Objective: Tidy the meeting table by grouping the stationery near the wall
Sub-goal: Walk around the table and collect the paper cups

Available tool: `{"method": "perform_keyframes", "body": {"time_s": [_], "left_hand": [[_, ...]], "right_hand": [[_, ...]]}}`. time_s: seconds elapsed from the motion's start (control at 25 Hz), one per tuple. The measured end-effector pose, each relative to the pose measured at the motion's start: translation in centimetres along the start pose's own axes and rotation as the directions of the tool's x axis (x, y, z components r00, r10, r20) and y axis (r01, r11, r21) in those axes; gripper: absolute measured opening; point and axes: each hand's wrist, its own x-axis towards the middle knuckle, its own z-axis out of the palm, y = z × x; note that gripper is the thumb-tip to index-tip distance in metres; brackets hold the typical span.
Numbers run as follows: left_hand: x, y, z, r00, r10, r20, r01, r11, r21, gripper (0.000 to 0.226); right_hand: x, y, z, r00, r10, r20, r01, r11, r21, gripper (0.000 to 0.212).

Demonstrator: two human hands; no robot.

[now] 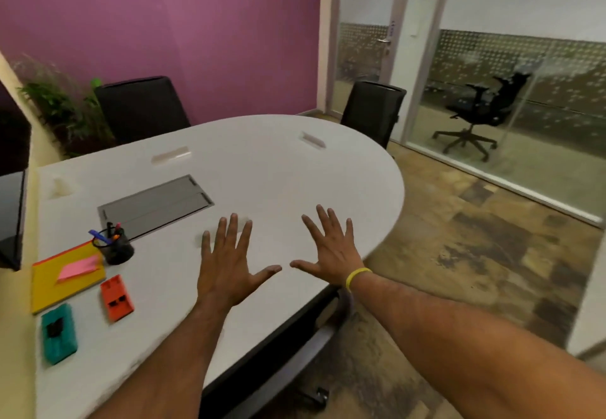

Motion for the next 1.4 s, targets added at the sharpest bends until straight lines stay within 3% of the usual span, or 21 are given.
{"method": "perform_keyframes", "body": {"time_s": [0.4, 0.68, 0.84, 1.04, 1.4], "left_hand": [[5.3, 19.1, 0.3, 0.959, 0.282, 0.034, -0.283, 0.959, 0.020, 0.112], [11.6, 38.6, 4.8, 0.950, 0.306, 0.057, -0.301, 0.950, -0.079, 0.112], [14.8, 46.9, 5.8, 0.935, 0.348, 0.062, -0.338, 0.932, -0.133, 0.114], [21.2, 52.9, 8.3, 0.934, 0.350, 0.067, -0.335, 0.926, -0.176, 0.113], [40.6, 59.5, 18.0, 0.890, 0.434, 0.139, -0.413, 0.897, -0.157, 0.114]], "right_hand": [[-10.0, 20.9, -2.9, 0.947, 0.319, -0.041, -0.319, 0.948, -0.003, 0.105], [-14.9, 41.6, -4.3, 0.878, 0.478, -0.038, -0.479, 0.877, -0.036, 0.105], [-14.8, 49.9, -6.5, 0.871, 0.488, -0.046, -0.490, 0.870, -0.056, 0.105], [-11.3, 57.6, -7.8, 0.930, 0.366, -0.004, -0.360, 0.912, -0.199, 0.105], [3.3, 71.7, -5.2, 0.937, 0.345, 0.062, -0.321, 0.916, -0.242, 0.105]]}}
